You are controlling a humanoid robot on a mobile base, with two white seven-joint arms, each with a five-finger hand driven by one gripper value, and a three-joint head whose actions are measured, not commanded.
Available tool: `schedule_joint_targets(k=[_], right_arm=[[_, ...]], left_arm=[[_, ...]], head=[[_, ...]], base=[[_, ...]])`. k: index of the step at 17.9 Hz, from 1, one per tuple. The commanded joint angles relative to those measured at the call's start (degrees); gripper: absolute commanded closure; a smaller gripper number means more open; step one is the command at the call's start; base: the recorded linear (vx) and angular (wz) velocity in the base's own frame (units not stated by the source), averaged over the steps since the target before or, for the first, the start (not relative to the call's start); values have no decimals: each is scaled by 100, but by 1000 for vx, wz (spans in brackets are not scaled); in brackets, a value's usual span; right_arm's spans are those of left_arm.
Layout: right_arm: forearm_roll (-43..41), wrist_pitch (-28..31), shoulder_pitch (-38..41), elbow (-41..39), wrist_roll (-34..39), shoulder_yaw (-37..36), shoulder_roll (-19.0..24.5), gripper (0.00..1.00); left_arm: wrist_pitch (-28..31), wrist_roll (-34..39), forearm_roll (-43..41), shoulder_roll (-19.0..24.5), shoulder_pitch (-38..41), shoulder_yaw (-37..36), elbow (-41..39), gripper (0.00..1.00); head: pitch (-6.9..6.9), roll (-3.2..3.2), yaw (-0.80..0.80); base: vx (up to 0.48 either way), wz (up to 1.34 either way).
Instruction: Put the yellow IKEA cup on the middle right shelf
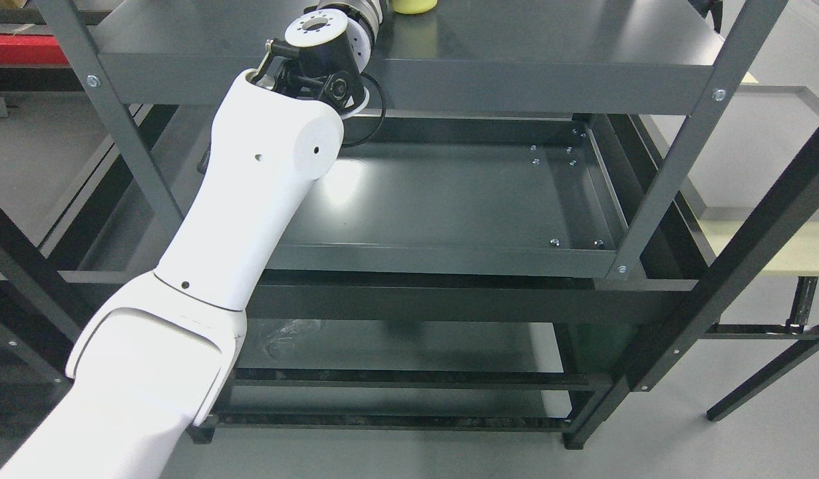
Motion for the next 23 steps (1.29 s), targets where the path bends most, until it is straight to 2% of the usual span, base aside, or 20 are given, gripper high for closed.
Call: schedule_joint_targets(k=[1,4,17,23], right_arm=[[-141,-3,62,0,-1231,97,-100,1],[-141,-3,62,0,-1231,97,-100,1],[-141,-3,62,0,-1231,97,-100,1],[-141,-3,62,0,-1231,97,-100,1]], left_arm=[[55,18,-150,100,18,-68,-420,4],[55,18,-519,100,27,-59,-411,4],[274,36,-1055,100,62,371,-542,4],[450,62,-1311,100,132,582,-1016,4]], head=[[0,0,0],[0,0,0],[0,0,0],[0,0,0]], base=[[26,-72],[28,-51],[-28,25],[-117,137]])
